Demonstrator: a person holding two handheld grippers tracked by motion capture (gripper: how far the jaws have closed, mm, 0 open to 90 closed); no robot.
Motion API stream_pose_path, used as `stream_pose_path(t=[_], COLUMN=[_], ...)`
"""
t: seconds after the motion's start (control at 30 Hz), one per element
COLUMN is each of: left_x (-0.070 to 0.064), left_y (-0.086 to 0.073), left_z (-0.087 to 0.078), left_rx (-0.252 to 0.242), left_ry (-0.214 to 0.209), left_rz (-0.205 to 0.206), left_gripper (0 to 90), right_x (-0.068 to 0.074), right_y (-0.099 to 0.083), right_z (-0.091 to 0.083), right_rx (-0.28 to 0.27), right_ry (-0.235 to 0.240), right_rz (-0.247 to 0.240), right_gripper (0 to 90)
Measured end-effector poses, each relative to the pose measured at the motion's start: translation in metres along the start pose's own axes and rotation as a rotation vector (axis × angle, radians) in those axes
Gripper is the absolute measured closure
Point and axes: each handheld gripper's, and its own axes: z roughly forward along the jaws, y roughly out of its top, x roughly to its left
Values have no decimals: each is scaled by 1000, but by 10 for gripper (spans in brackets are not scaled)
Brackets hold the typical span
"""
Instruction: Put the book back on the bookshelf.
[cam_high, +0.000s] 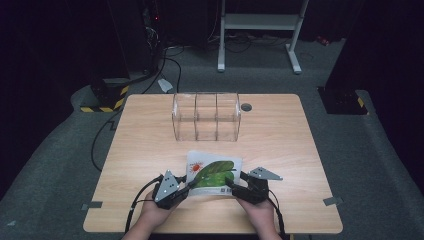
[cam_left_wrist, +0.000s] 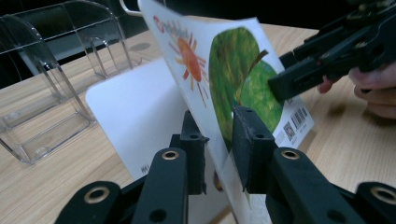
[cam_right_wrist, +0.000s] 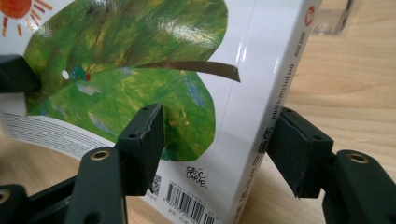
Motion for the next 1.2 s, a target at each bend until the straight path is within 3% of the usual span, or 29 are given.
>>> stream_pose_path(t=[0.17, 0.43, 0.7, 0.87, 1.2], left_x=[-1, 1, 2, 0, -2], left_y=[-1, -6, -10, -14, -21], left_z=[1, 6, 9, 12, 15], left_rx=[22, 52, 78, 101, 163], left_ry=[7, 10, 10, 8, -4], left_rz=[13, 1, 5, 29, 7], left_gripper=[749, 751, 746, 745, 734], right_x=[-1, -1, 1, 2, 7], right_y=[2, 2, 1, 1, -5], right_z=[-7, -10, -12, -14, -21], right_rx=[-46, -74, -78, -85, -83], right_ry=[-21, -32, -41, -44, -37], right_rz=[-18, -32, -46, -55, -105], right_gripper=[404, 403, 394, 391, 371])
